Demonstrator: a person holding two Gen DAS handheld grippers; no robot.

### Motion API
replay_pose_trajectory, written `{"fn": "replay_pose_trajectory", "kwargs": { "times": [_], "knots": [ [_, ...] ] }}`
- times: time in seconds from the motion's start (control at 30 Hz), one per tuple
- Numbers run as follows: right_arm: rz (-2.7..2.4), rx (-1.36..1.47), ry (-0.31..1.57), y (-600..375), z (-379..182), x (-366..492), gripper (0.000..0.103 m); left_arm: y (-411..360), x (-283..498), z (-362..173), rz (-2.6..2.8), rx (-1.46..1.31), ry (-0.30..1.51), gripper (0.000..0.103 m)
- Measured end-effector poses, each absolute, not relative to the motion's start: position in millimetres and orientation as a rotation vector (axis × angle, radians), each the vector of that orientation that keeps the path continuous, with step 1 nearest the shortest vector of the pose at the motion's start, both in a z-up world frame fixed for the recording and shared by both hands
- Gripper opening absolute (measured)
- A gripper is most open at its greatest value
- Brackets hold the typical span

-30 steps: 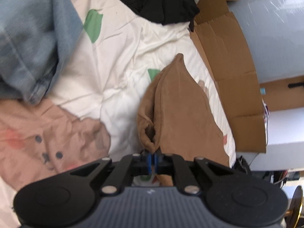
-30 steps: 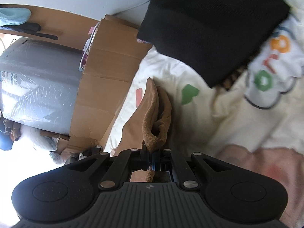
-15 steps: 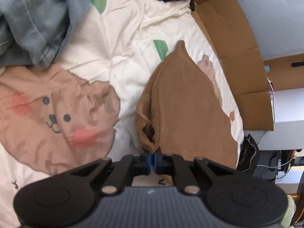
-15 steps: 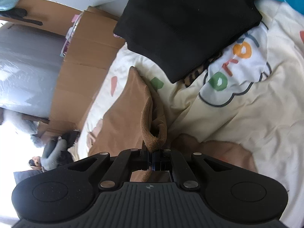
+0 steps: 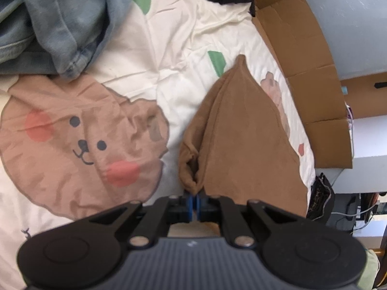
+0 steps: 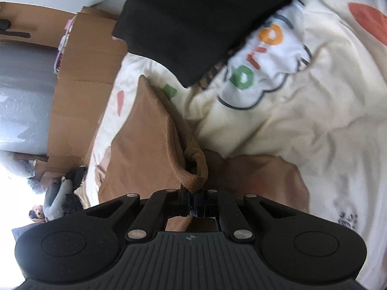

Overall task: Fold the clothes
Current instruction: 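Open the right gripper and release the shirt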

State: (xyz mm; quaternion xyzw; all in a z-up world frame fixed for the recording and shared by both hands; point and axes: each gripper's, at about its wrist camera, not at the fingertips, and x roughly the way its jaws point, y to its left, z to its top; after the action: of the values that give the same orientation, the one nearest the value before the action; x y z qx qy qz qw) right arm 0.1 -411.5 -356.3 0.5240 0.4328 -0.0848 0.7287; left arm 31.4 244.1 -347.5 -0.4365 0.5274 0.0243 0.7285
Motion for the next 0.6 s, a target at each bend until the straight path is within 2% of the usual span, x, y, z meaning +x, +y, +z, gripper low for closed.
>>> {"fn": "replay_pose_trajectory", "kwargs": {
  "times": [0.13, 0.2, 0.6],
  "knots": [
    [-0.271, 1.130, 0.997, -410, -365, -7, 0.004, 242, 32, -359, 0.063, -0.978, 1.172, 0.003],
    [-0.284, 1.106, 1.013, -409, -364, -8, 0.009, 241, 33, -361, 0.062, -0.979, 1.170, 0.003],
    [-0.371, 0.921, 1.010, -418, -337, -5, 0.013, 243, 34, -362, 0.037, -0.973, 1.172, 0.004]
  ]
}}
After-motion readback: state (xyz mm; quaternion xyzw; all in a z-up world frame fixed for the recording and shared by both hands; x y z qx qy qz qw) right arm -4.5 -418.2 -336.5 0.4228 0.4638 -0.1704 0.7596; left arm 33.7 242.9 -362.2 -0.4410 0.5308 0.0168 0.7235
